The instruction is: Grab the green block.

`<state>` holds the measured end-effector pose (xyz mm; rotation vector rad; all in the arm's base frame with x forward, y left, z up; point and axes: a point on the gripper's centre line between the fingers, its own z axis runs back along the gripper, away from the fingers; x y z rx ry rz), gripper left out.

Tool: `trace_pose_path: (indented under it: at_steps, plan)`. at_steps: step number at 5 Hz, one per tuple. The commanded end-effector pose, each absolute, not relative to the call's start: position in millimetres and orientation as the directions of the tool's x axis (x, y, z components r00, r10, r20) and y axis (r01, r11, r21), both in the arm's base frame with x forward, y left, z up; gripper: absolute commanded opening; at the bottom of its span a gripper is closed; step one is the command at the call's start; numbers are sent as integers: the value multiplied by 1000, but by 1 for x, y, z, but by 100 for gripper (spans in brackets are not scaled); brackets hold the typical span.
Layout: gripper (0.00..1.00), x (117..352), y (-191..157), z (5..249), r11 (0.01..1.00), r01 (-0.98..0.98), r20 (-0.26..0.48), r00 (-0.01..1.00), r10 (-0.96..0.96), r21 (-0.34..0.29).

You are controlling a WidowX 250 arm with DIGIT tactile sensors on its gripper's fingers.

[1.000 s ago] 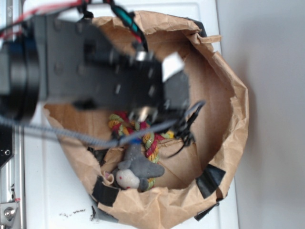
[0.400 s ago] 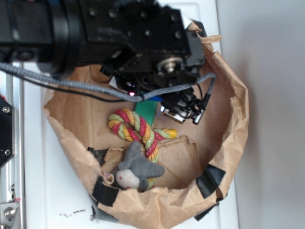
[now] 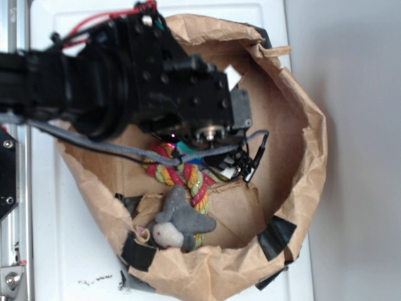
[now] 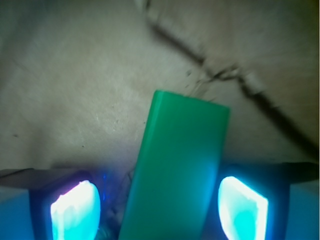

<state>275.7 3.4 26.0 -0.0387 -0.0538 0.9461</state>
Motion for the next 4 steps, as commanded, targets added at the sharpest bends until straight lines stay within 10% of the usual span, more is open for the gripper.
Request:
trace_pose_path:
  at_steps: [1,4]
  plan:
    - [0,279,1,16,607,-792,78,603,794,-61]
    - [0,276,1,107,626,-766,-13,635,773,-146]
